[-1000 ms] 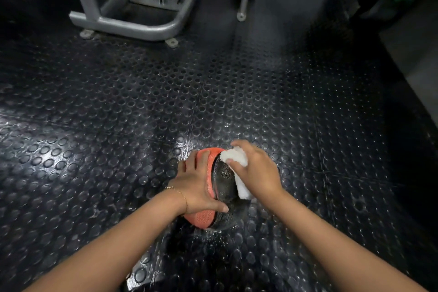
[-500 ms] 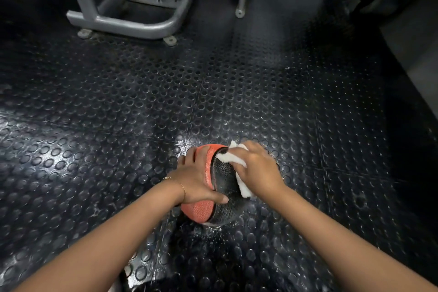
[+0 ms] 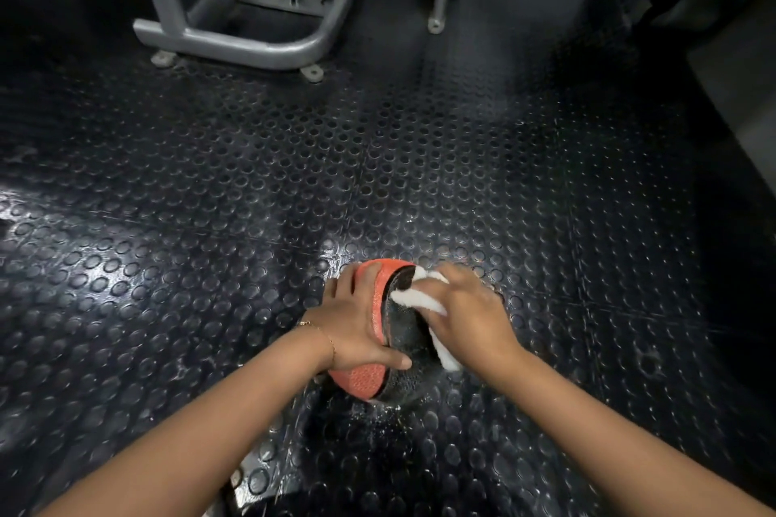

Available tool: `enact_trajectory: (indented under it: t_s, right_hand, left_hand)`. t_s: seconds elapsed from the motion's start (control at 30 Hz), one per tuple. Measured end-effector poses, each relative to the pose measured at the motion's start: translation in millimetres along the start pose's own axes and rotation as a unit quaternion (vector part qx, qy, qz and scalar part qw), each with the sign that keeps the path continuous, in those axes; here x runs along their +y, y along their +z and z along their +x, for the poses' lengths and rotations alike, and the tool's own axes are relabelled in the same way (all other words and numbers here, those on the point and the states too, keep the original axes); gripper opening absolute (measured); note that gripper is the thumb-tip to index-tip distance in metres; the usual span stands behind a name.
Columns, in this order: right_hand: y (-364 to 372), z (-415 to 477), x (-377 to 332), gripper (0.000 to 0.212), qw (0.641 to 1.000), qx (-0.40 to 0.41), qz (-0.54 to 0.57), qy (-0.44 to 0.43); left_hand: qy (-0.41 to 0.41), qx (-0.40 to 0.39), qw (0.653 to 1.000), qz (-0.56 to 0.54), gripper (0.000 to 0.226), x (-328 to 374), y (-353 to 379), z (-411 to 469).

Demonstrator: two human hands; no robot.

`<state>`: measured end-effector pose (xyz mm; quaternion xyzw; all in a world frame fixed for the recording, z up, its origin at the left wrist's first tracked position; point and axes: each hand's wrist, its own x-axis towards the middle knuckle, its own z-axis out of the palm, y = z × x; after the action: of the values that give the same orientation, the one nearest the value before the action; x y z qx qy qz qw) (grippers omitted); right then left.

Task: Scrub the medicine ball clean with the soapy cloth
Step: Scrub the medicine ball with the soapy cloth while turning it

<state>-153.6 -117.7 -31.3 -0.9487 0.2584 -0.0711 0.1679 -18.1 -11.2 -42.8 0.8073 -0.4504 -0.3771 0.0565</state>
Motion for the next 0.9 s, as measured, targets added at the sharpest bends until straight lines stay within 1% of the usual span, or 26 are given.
enact_trajectory:
  t_s: [0.07, 0.13, 0.17, 0.23, 0.3, 0.37, 0.43, 0.57, 0.63, 0.7, 0.73, 0.8, 0.9]
  right_hand:
    - [0.1, -15.8, -0.1, 0.028, 0.999, 0.001, 0.014, -0.032]
    - [-1.0, -19.3, 1.1, 0.03, 0.999, -0.002, 0.003, -0.05]
    - [-1.1, -15.5, 0.4, 0.027, 0.999, -0.003, -0.006, -0.043]
    - [-0.8, 0.7, -2.3, 0.021, 1.0, 0.012, -0.015, 0.001]
    - [2.2, 16.7, -3.5, 0.022, 0.999, 0.037, -0.02, 0.027]
    - [4.5, 21.5, -3.3, 0.023, 0.998, 0.037, -0.031, 0.032]
    - [1.7, 12.9, -3.3, 0.023, 0.999, 0.013, -0.033, 0.008]
    - [-2.3, -19.4, -5.0, 0.02, 0.998, 0.005, -0.015, -0.063]
    - [-8.4, -15.0, -4.2, 0.02, 0.999, 0.003, -0.001, -0.038]
    - [-12.0, 6.6, -1.2, 0.023, 0.999, 0.007, 0.011, 0.033]
    - [-11.3, 19.1, 0.9, 0.025, 0.999, 0.007, 0.01, 0.05]
    - [-5.6, 32.2, 0.5, 0.027, 0.999, -0.001, -0.01, 0.053]
    - [-0.7, 22.3, -1.5, 0.028, 1.0, -0.017, -0.015, 0.021]
  left_hand:
    - [0.002, 0.0, 1.0, 0.002, 0.133, 0.1, 0.6, -0.1]
    - [0.008, 0.005, 1.0, 0.02, 0.133, 1.6, 4.7, -1.9]
    - [0.009, 0.006, 0.999, 0.031, 0.134, 2.2, 6.8, -2.9]
    - [0.004, 0.004, 0.999, 0.046, 0.134, 3.5, 9.2, -4.3]
    - [0.0, 0.004, 0.999, 0.046, 0.134, 5.1, 9.5, -4.1]
    - [0.003, 0.004, 0.999, 0.037, 0.134, 5.4, 6.9, -2.7]
    - [0.001, -0.003, 1.0, 0.017, 0.133, 2.9, 2.2, 0.2]
    - [-0.013, -0.006, 1.0, -0.021, 0.132, 0.5, -4.2, 4.5]
    - [-0.011, 0.002, 1.0, -0.011, 0.132, 2.7, -2.2, 3.2]
    - [-0.005, 0.003, 1.0, 0.009, 0.131, 4.7, 0.1, 1.4]
    - [-0.003, 0.003, 1.0, 0.018, 0.132, 4.9, 0.8, 0.5]
    - [-0.002, 0.004, 1.0, 0.019, 0.132, 5.2, 1.3, 0.2]
    - [-0.006, -0.001, 1.0, -0.011, 0.129, 2.7, -3.1, 3.2]
